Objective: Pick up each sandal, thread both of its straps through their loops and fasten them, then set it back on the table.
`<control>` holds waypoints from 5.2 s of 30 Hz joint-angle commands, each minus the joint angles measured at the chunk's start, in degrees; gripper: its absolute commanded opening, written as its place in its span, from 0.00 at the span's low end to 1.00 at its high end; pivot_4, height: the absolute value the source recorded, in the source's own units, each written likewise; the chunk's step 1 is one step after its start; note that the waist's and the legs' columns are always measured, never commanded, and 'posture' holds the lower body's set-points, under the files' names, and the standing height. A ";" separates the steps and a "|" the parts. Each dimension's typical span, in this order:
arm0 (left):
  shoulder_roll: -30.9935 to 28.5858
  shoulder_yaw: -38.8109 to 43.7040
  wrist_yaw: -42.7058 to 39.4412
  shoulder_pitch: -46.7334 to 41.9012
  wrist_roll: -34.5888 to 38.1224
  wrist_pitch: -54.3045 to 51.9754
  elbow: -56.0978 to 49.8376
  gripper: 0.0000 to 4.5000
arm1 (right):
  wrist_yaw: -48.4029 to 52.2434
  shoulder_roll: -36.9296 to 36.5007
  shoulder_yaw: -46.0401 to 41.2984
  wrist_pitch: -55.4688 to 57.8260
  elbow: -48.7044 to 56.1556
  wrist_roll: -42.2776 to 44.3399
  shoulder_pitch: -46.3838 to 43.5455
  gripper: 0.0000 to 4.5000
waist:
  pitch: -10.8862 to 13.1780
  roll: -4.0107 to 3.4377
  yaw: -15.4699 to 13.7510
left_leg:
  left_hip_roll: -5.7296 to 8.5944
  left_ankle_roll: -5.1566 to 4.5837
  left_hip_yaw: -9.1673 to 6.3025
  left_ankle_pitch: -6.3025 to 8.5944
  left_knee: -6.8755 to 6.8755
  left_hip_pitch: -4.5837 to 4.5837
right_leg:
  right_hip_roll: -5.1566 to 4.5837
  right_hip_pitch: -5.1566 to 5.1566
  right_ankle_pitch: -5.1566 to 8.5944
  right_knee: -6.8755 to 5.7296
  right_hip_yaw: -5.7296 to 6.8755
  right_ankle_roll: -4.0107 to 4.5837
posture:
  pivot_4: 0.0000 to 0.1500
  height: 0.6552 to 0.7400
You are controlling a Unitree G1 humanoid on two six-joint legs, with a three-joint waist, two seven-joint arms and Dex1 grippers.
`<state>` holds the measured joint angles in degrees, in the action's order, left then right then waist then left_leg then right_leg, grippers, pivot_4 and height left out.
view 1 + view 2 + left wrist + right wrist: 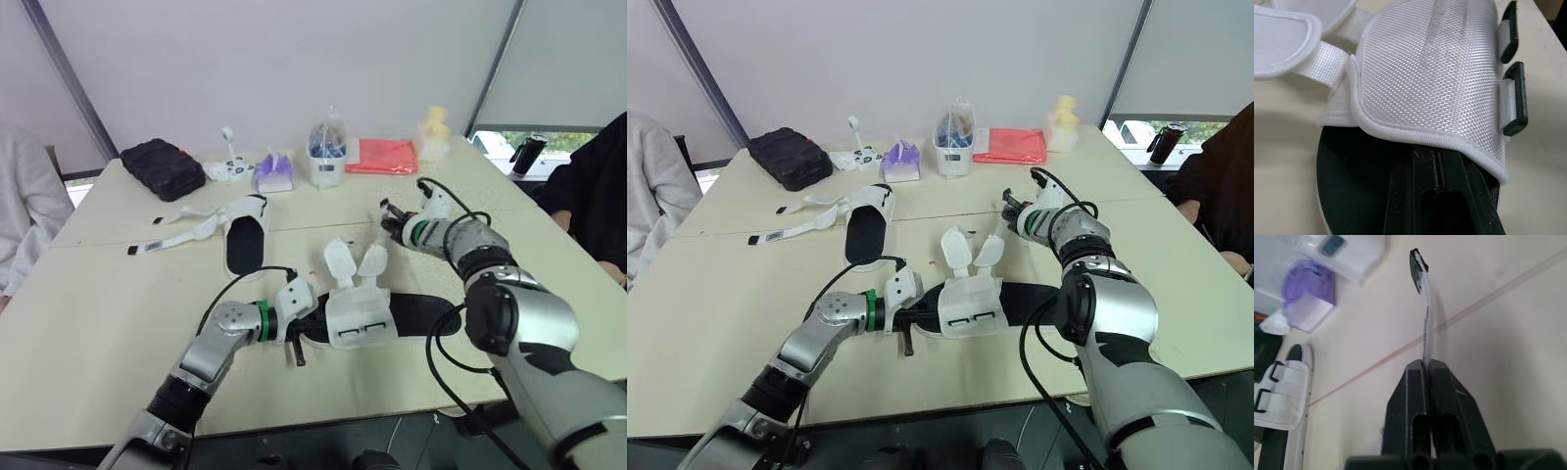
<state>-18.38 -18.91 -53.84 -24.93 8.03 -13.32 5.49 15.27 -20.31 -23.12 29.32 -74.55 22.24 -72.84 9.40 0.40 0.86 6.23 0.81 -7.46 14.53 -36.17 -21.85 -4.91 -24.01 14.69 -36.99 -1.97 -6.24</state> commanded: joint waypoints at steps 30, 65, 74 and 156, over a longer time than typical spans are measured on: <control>0.62 2.56 5.43 -5.88 -3.59 8.22 15.58 0.00 | 66.27 -14.61 26.47 -74.69 63.82 -9.78 42.23 0.01 | 0.00 0.04 -0.03 | -0.09 0.09 -0.06 -0.02 0.01 0.56 | 0.13 0.57 0.01 0.09 0.07 -0.06 | 1.00 1.00; 5.61 3.49 2.78 -7.67 -3.20 10.89 15.51 0.00 | 37.84 -29.55 6.95 27.94 83.39 26.78 54.71 0.74 | -0.02 0.03 -1.53 | -0.02 -0.02 -0.30 0.02 -0.09 -0.34 | -0.10 0.04 -0.07 0.44 0.36 -0.13 | 1.00 1.00; 3.44 1.88 0.64 -3.89 -3.86 7.83 8.04 0.00 | 46.57 -36.45 10.29 31.17 94.96 29.81 68.08 0.74 | -0.03 0.06 -1.68 | -0.08 -0.05 -0.33 0.04 -0.18 -0.35 | -0.10 0.19 -0.12 0.62 0.48 -0.21 | 1.00 1.00; 7.03 0.16 4.47 -2.08 -5.35 8.29 10.29 0.00 | 51.26 -25.50 26.62 35.20 60.67 22.27 30.37 0.00 | -0.04 0.01 -3.07 | 0.03 -0.45 -0.38 0.30 -0.85 -0.54 | -0.16 0.46 -0.32 0.92 0.55 -0.48 | 1.00 1.00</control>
<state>-11.19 -17.77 -49.69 -27.73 3.53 -4.66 15.56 64.58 -45.35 3.66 66.16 -12.58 45.70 -40.76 9.36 0.41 -2.21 6.26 0.36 -7.84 14.83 -37.01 -22.38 -5.07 -23.55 14.36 -36.07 -1.42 -6.72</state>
